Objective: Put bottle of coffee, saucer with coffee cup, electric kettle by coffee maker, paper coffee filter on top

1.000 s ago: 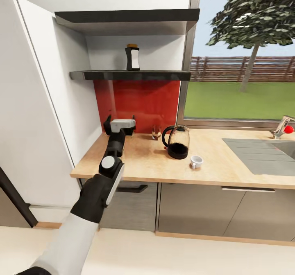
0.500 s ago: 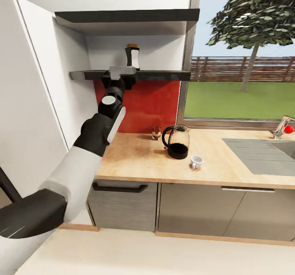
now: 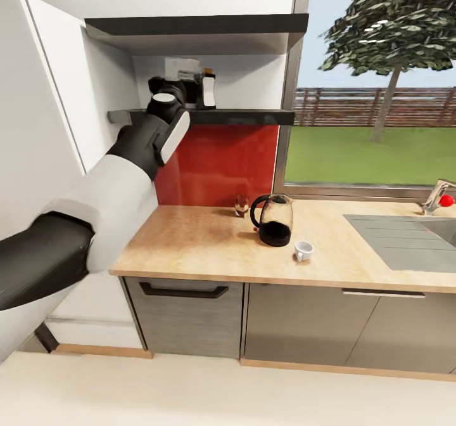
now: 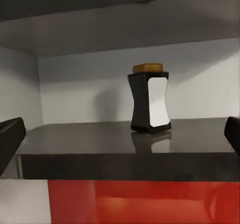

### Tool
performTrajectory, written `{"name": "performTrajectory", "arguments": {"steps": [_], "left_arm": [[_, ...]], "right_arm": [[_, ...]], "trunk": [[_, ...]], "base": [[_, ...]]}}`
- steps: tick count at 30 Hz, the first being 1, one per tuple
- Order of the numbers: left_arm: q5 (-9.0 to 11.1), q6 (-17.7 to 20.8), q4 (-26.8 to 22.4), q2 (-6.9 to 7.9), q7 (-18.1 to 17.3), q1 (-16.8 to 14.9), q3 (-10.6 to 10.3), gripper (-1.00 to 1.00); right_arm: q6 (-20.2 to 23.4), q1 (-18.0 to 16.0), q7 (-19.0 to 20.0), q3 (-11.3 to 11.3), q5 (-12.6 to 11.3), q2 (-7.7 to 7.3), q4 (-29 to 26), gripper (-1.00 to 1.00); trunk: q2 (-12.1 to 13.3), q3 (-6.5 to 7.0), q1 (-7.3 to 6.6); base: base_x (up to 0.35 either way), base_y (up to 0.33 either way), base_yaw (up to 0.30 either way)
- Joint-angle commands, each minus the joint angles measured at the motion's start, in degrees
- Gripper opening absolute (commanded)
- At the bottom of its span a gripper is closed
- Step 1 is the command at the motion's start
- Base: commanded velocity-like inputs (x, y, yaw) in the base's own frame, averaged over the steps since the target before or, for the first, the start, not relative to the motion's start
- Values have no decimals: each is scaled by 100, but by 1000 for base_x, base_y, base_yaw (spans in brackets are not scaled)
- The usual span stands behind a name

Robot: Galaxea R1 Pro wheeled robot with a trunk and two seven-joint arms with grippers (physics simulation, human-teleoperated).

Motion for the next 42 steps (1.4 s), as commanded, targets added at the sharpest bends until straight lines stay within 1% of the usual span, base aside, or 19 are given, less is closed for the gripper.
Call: {"name": "performTrajectory", "arguments": {"steps": [1, 5, 8, 11, 16, 17, 18, 20, 24, 29, 38, 42], "left_arm": [[62, 24, 48, 0, 45, -63, -21, 100], [61, 164, 343, 0, 41, -417, -20, 100], [60, 241, 502, 0, 38, -609, -21, 100], [54, 270, 623, 0, 37, -721, -26, 100], [44, 281, 681, 0, 37, -776, -9, 100], [56, 314, 647, 34, 70, -742, 23, 100], [58, 347, 682, 66, 86, -710, 27, 100], [58, 411, 747, 65, 80, -694, 28, 100], [70, 540, 874, 58, 63, -824, 58, 100], [144, 701, 906, 90, 42, -986, 219, 100], [164, 991, 986, 105, -3, -1277, 507, 100], [170, 1119, 998, 104, -13, -1407, 518, 100]], "right_arm": [[-14, -2, 2, -16, -24, 1, -1, 100], [-9, -2, 2, 2, -20, 3, -1, 100], [-8, -2, 3, 17, -12, 4, -1, 100], [-3, -2, 2, 21, -8, 2, -1, 100], [1, -2, 2, 25, -2, -1, 10, 100], [-5, -4, -2, 28, -1, -30, 43, 100], [-6, -4, -7, 30, 4, 2, 75, 100], [-6, -3, -7, 30, 5, 14, 55, 100], [-9, -3, -12, 32, 8, 43, 0, 100], [-15, -7, -14, 32, 4, 1, -22, 100], [-16, -6, -8, 37, 3, -10, -27, 100], [-16, -8, -7, 40, 4, -14, -27, 100]], "trunk": [[-11, -14, 4], [-11, -14, 4], [-11, -14, 4], [-11, -14, 4], [-11, -14, 4], [-11, -14, 4], [-11, -14, 4], [-11, -14, 4], [-11, -14, 4], [-11, -14, 4], [-11, -14, 4], [-11, -14, 4]], "base": [[0, 0, 0], [0, 0, 0], [0, 0, 0], [0, 0, 0], [0, 0, 0], [0, 0, 0], [0, 0, 0], [0, 0, 0], [0, 0, 0], [0, 0, 0], [0, 0, 0], [0, 0, 0]]}}
